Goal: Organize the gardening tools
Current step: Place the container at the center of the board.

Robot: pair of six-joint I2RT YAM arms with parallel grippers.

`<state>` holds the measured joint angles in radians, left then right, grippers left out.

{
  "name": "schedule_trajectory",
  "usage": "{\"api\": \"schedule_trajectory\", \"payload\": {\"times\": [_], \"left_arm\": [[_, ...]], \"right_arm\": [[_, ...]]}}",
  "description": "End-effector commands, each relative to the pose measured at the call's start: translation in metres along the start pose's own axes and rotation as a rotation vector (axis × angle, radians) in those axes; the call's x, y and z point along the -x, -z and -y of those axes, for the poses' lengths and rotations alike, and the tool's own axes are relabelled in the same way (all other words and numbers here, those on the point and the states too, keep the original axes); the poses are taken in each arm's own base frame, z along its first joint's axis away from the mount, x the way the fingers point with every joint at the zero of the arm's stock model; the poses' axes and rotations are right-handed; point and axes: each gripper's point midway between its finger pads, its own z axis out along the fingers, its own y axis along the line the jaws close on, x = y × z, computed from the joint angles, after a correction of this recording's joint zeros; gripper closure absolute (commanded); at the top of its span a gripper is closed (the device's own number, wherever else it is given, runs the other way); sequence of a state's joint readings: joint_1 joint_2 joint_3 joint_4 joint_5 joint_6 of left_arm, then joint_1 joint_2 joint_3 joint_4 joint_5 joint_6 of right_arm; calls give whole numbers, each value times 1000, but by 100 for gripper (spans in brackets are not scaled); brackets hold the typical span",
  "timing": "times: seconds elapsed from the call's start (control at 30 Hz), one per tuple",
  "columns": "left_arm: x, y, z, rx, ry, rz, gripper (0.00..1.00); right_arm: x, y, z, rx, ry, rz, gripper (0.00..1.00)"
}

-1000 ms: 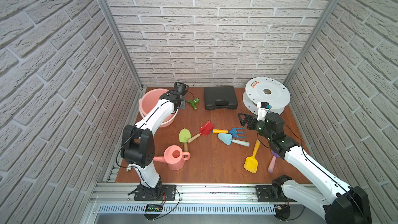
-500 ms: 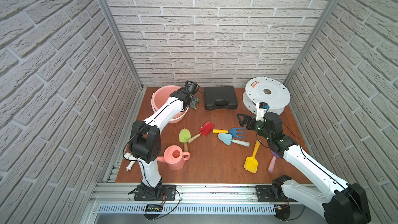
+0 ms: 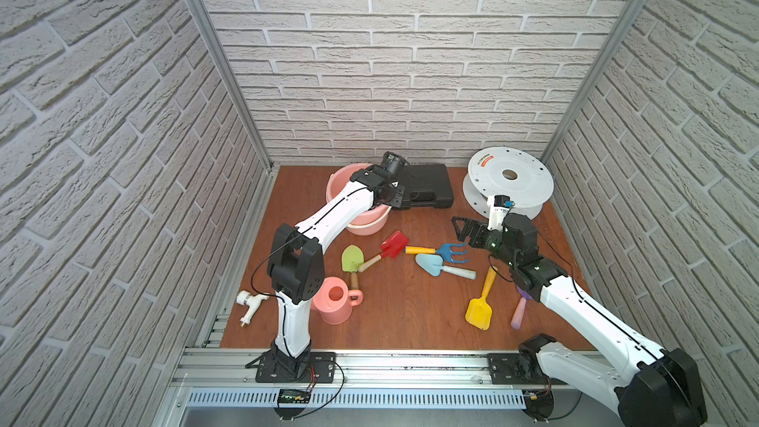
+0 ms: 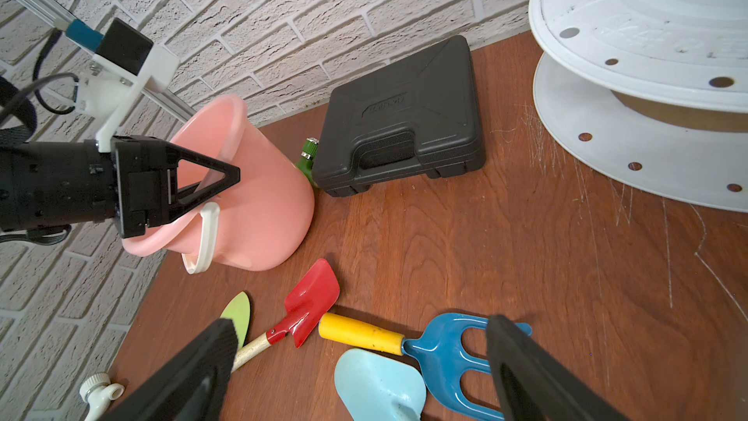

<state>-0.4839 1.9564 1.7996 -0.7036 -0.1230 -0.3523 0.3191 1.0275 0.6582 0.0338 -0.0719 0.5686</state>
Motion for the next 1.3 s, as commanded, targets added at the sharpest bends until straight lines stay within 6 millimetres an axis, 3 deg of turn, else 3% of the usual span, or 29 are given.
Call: {"api": "schedule_trajectory", "payload": {"times": [0.0, 0.03, 0.1, 0.3, 0.43, 0.5, 0.6, 0.63, 0.7, 0.77, 0.83, 1.0, 1.03, 1.07, 1.1, 1.27], "left_arm": [[-4, -5, -6, 10, 2, -34, 92], [-6, -5, -6, 9, -1, -41, 91], [-6, -3, -9, 20, -7, -51, 99], [-8, 9, -11, 43, -29, -98, 95], [-10, 8, -11, 53, -47, -108, 76], [-10, 4, -10, 49, -43, -107, 57], [-9, 5, -6, 48, -36, -100, 56], [-7, 9, -6, 54, -35, -90, 51], [1, 24, -7, 76, -35, -52, 37], [5, 44, -8, 101, -38, -12, 36], [6, 71, -15, 144, -12, 45, 22], [-16, 122, -40, 199, 130, 130, 23], [-24, 129, -46, 209, 169, 140, 20], [-32, 139, -50, 207, 203, 155, 7], [-41, 144, -53, 206, 230, 157, 2], [-70, 180, -74, 220, 313, 217, 2]], "right_arm": [[14, 3, -12, 34, 14, 49, 1], [13, 3, -12, 35, 13, 47, 1], [13, 2, -12, 33, 12, 45, 1], [13, 1, -11, 32, 10, 45, 1], [13, 1, -11, 31, 10, 45, 1], [13, 1, -11, 31, 10, 45, 1], [13, 1, -11, 30, 10, 45, 1], [12, 2, -11, 33, 12, 43, 1], [13, 2, -14, 37, 19, 40, 1], [12, 2, -16, 36, 31, 33, 1], [10, 3, -22, 46, 47, 25, 1], [3, 4, -45, 96, 115, 14, 1], [0, 5, -53, 120, 139, 9, 1], [-4, 6, -64, 156, 171, 2, 1], [-8, 6, -74, 189, 200, -7, 1], [-41, 13, -132, 361, 426, -66, 1]]}}
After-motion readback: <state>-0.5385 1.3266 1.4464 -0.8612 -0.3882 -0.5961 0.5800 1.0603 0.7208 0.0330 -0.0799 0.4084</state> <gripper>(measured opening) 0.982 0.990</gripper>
